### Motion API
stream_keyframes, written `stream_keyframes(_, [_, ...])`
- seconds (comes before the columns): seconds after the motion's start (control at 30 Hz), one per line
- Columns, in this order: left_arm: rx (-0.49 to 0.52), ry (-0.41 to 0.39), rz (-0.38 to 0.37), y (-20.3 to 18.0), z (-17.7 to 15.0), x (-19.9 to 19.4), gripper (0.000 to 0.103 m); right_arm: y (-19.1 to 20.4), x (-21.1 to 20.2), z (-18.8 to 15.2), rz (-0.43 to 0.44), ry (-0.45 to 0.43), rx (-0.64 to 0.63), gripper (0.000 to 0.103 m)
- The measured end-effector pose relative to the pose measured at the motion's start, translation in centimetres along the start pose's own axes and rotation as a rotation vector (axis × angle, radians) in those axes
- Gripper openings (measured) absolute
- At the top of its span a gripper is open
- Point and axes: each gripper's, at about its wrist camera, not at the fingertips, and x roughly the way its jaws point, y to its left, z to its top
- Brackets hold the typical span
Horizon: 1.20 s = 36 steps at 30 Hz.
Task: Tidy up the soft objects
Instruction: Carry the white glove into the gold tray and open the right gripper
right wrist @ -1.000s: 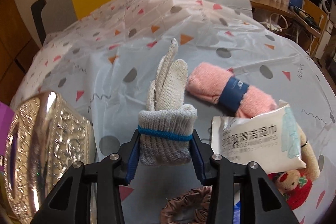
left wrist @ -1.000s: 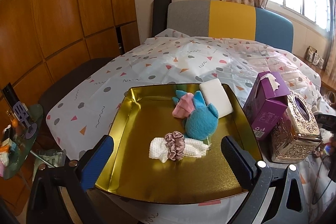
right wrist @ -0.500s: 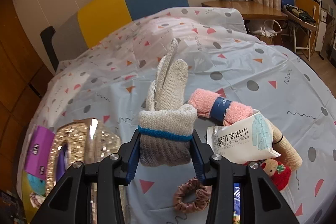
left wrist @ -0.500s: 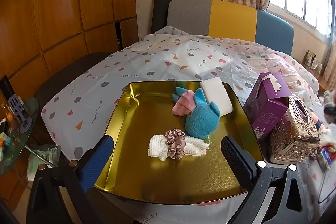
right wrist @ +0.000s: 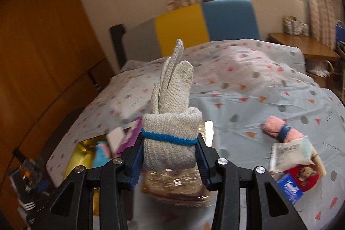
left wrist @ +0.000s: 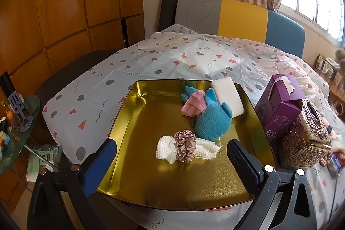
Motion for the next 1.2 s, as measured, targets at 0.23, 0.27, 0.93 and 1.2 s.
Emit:
stream_keyframes(0.23, [-0.036,-0.003,0.013,1.2,0.1,0.3,0.103,7.4,3.7,-3.6,0.145,0.151,-0.103,0.044])
stream_keyframes(0.27, [-0.045,-0.004,0.017,1.5,0.2,0.3,0.103,8.2,4.6,-4.3,0.152,0.182,-0.107,0.044])
stream_keyframes(0.93, [-0.062,-0.002,0.038,3.4,0.1,1.1,0.103,11.7,12.9,-11.4,0.076,0.451,-0.152,0.049])
stream_keyframes(1.2, [-0.027,-0.014,0.023,2.3,0.2,0.6,0.103,10.5,10.6,-10.3,0.06,0.372,-0.144,0.049])
